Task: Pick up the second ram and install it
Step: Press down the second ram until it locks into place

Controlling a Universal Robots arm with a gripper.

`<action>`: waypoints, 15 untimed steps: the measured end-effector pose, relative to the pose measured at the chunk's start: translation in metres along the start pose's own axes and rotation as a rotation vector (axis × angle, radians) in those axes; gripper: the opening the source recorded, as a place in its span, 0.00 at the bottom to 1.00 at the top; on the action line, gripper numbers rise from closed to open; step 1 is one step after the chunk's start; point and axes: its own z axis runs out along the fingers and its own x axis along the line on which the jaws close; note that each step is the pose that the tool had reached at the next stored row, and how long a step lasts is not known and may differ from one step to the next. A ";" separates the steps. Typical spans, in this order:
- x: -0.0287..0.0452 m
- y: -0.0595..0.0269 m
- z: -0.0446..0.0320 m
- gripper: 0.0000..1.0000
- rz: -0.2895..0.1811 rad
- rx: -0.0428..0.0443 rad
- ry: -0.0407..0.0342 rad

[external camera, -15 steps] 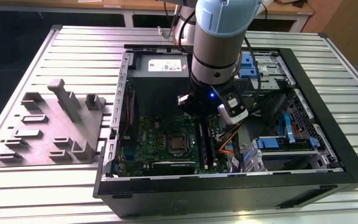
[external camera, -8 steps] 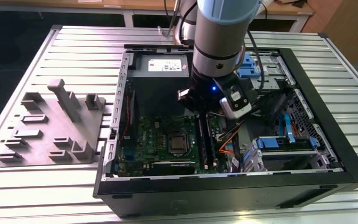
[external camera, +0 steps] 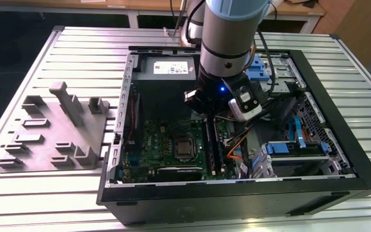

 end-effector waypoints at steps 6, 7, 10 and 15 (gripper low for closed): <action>-0.0002 -0.0115 -0.0008 0.10 0.000 0.0027 -0.0001; -0.0002 -0.0147 -0.0010 0.10 0.000 0.0025 -0.0001; -0.0004 -0.0244 -0.0018 0.10 0.000 0.0030 -0.0001; -0.0006 -0.0406 -0.0030 0.10 0.000 0.0035 -0.0002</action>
